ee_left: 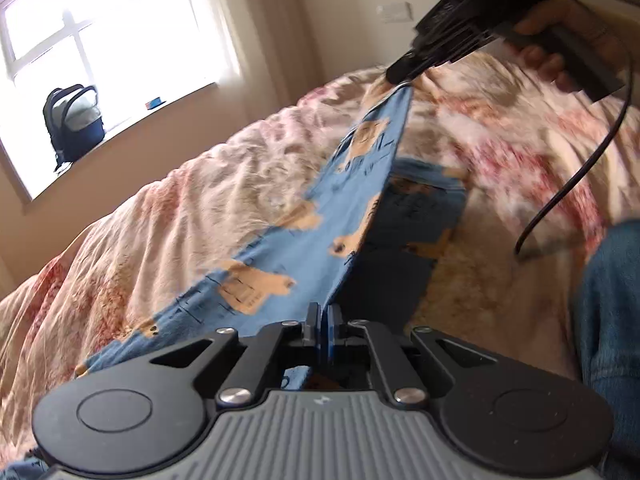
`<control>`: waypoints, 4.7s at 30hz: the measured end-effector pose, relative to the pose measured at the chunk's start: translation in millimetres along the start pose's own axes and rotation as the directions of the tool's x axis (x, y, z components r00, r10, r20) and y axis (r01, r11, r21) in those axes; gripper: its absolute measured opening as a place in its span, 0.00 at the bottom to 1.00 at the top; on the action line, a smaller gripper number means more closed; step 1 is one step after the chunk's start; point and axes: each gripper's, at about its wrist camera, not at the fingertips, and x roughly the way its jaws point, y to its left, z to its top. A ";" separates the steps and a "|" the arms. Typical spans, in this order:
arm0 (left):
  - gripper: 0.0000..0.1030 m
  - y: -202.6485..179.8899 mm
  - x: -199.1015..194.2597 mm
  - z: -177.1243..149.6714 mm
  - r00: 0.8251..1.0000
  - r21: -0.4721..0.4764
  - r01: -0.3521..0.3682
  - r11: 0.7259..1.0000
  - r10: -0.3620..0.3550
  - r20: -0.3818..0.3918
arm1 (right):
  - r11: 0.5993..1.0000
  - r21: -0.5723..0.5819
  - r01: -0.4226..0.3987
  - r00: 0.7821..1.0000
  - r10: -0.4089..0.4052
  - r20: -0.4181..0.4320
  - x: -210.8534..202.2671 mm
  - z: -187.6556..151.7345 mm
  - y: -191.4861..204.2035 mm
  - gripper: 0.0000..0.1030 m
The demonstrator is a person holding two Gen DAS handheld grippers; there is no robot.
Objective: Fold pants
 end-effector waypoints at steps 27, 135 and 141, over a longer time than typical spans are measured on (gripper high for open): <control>1.00 72.0 -8.8 -75.8 0.917 -0.447 -0.393 0.804 0.309 -0.250 | 0.832 -0.523 0.184 0.981 -0.185 0.050 43.5 -92.9 83.2 0.99; 1.00 248.3 -80.9 -165.0 0.771 -0.508 -0.636 0.581 0.497 -0.398 | 0.892 -0.451 0.009 0.978 -0.103 -0.184 161.3 -121.7 239.2 0.99; 1.00 227.1 4.2 -97.7 0.841 -0.569 -0.540 0.621 0.430 -0.329 | 0.907 -0.419 0.054 0.982 -0.125 -0.144 142.4 -107.9 220.2 0.99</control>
